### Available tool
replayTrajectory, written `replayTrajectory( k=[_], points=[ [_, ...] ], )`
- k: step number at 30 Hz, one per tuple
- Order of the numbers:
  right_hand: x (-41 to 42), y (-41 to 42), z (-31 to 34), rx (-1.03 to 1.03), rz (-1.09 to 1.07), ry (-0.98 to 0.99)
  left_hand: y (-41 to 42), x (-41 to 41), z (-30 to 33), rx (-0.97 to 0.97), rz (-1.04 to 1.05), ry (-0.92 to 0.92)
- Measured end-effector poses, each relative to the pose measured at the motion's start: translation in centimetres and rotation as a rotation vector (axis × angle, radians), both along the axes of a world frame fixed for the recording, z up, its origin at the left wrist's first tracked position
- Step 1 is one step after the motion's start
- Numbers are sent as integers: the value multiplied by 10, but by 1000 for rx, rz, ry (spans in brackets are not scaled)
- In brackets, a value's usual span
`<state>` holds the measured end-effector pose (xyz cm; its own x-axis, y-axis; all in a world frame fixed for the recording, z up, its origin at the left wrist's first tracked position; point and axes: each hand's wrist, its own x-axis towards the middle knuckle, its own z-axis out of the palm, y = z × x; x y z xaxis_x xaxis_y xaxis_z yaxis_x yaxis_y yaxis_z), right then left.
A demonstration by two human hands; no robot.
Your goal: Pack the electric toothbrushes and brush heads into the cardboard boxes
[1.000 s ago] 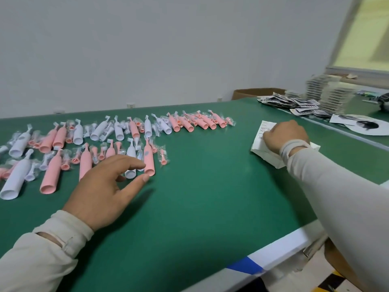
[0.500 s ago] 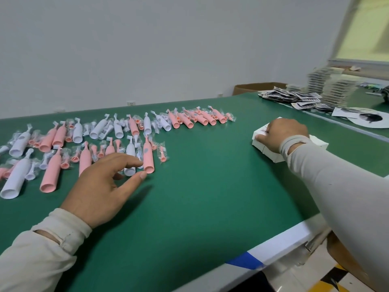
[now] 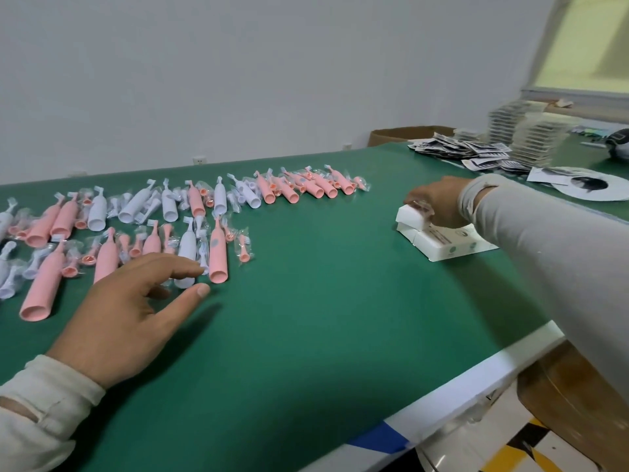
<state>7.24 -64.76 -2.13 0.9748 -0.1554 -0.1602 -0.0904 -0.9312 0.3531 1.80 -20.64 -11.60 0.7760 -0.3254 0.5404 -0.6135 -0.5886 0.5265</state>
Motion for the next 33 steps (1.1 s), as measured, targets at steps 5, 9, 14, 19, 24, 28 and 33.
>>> replayTrajectory(
  k=[5, 9, 14, 19, 24, 28, 33],
  points=[
    [-1, -1, 8, 4, 0, -8, 6, 7, -7, -1, 32, -15],
    [-4, -1, 13, -25, -12, -3, 7, 8, -9, 17, 41, 1],
    [-6, 3, 15, -73, -16, 51, 5, 7, -7, 20, 39, 13],
    [-4, 1, 7, -41, -63, 45, 4, 3, -4, 24, 38, 46],
    [-47, -2, -15, 470, -128, -474, -5, -7, 5, -12, 57, 68],
    [-107, 1, -69, 854, -345, -697, -58, -4, 22, -172, -12, 111],
    [-118, -35, -77, 804, -568, -650, -196, 42, 58, -30, -232, 140]
  ],
)
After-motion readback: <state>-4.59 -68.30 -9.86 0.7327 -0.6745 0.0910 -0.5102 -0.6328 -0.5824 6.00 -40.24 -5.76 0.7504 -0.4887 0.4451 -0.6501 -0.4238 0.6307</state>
